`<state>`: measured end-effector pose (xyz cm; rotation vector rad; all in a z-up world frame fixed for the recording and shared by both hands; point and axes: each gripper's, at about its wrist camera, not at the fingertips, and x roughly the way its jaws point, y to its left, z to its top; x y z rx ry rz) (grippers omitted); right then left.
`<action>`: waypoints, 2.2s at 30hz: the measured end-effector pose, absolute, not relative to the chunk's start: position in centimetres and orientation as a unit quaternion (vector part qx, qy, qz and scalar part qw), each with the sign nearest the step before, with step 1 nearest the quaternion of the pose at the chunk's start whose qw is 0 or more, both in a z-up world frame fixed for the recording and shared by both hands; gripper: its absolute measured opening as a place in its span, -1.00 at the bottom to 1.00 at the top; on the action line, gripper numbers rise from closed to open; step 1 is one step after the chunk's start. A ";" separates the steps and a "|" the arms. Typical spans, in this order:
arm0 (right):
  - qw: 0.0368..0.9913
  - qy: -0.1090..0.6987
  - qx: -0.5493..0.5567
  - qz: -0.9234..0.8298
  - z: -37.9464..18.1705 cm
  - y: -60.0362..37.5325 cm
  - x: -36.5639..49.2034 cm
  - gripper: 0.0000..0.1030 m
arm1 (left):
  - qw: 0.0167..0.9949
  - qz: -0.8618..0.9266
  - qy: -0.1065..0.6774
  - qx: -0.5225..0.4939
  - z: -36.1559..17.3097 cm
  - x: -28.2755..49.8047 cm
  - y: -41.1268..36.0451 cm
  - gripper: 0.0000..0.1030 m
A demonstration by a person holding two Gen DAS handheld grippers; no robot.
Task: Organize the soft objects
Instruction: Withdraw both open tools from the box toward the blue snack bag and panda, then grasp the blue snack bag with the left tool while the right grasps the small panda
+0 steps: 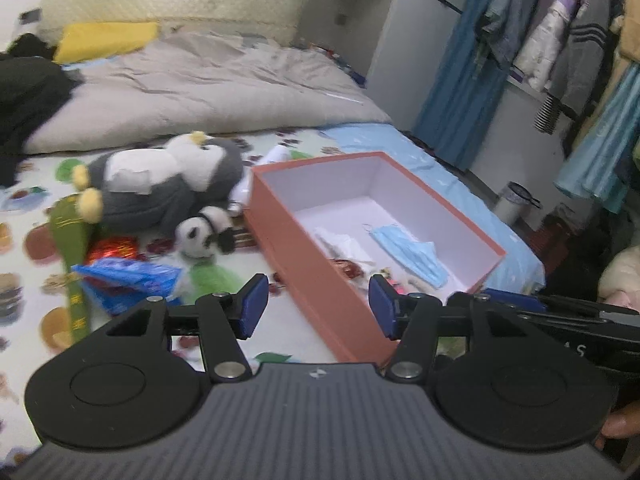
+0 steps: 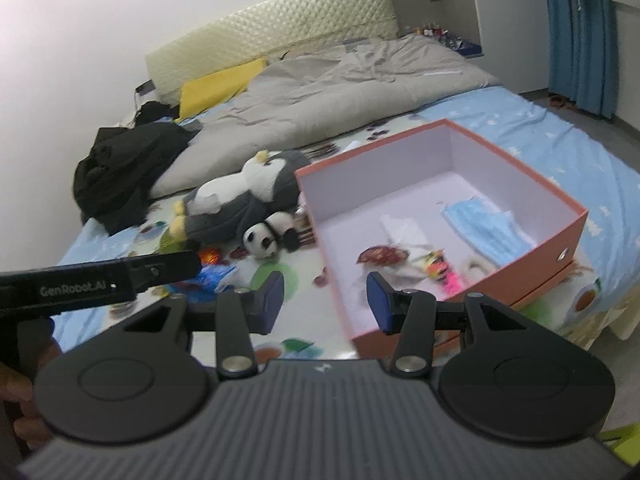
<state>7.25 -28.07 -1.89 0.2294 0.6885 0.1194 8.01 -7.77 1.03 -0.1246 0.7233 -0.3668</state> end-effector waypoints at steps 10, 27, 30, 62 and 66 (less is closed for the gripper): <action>0.927 0.351 0.084 0.100 -3.1 -25.1 5.1 -0.05 | 0.925 -0.112 0.349 -0.099 -0.5 2.8 -3.0 0.23; 0.923 0.350 0.063 0.148 -5.6 -21.2 4.4 -0.05 | 0.926 -0.058 0.332 -0.167 -4.2 1.2 0.7 0.27; 0.921 0.356 0.062 0.148 -6.2 -20.5 5.6 -0.05 | 0.921 -0.046 0.340 -0.186 -5.3 2.4 1.4 0.27; 0.902 0.402 0.099 0.123 -14.3 -14.1 29.0 0.44 | 0.835 -0.035 0.381 -0.397 -17.4 20.7 7.6 0.12; 0.897 0.412 0.110 0.117 -15.7 -13.6 31.5 0.44 | 0.829 -0.039 0.382 -0.408 -18.2 21.8 7.4 0.00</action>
